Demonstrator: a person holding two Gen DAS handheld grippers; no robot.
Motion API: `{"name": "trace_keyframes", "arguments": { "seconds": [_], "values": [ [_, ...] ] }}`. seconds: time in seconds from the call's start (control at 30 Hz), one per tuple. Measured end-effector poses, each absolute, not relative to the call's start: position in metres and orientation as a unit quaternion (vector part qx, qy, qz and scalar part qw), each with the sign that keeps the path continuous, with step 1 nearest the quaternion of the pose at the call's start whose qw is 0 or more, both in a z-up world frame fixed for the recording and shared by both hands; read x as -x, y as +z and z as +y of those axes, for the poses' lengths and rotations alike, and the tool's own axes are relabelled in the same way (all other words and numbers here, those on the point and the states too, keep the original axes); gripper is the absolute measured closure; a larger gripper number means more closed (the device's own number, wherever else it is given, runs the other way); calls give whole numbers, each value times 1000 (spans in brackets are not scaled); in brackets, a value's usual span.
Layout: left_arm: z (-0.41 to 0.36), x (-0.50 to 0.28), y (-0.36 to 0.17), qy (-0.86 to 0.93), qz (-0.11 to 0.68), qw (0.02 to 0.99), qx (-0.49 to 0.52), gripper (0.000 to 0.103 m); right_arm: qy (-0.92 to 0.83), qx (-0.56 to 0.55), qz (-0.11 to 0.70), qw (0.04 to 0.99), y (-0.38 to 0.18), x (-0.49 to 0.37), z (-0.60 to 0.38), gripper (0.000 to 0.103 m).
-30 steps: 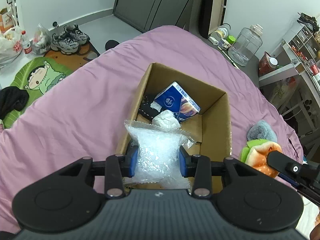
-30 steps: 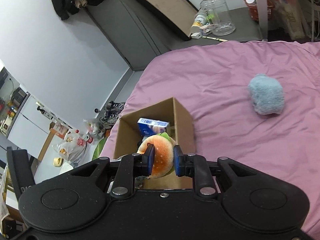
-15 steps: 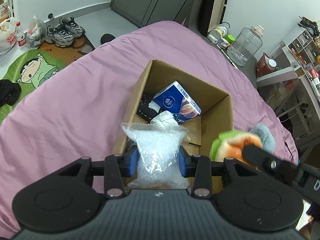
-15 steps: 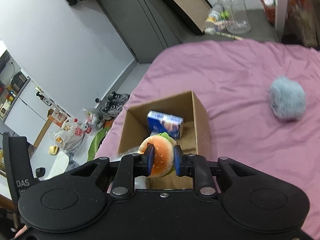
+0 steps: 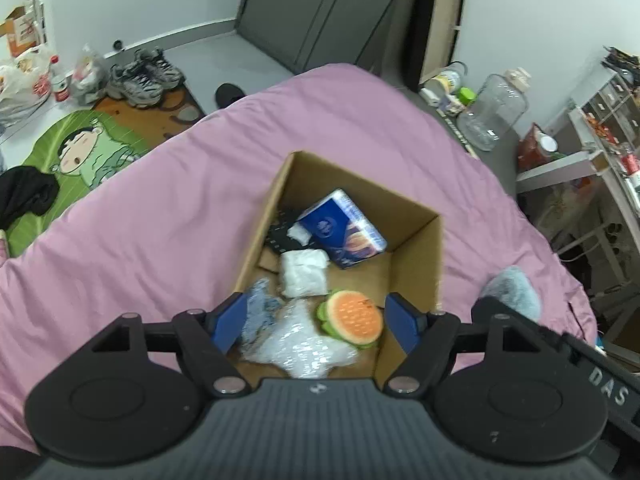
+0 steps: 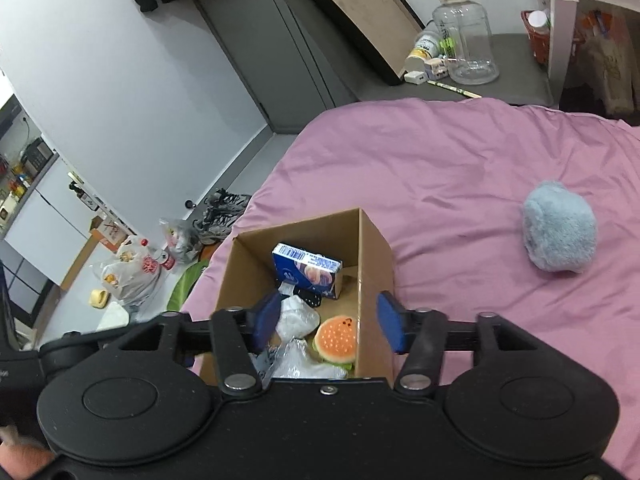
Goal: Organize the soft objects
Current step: 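Open both tools to drop stuffing bag and burger plush into box, then move both tools to the grey fluffy plush and close on it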
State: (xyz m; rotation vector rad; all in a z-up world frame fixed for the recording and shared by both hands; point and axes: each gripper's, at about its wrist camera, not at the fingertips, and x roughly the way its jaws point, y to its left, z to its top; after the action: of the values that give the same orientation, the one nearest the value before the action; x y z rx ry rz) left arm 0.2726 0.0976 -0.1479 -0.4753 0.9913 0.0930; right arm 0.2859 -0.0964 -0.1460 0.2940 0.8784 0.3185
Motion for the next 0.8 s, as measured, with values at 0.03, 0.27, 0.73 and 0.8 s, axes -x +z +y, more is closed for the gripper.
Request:
{"name": "trace_keyframes", "arguments": {
  "seconds": [0.03, 0.27, 0.73, 0.8],
  "values": [
    [95, -273, -145, 45, 469, 853, 224, 28, 150, -136, 422, 884, -142, -284, -100, 40],
    [70, -274, -125, 35, 467, 862, 193, 21, 126, -112, 408, 897, -120, -285, -134, 26],
    [13, -283, -109, -3, 465, 876, 128, 12, 81, -181, 369, 908, -123, -288, -215, 15],
    [6, -287, -113, -2, 469, 874, 126, 12, 73, -189, 376, 904, -132, -287, -227, 15]
  ]
}}
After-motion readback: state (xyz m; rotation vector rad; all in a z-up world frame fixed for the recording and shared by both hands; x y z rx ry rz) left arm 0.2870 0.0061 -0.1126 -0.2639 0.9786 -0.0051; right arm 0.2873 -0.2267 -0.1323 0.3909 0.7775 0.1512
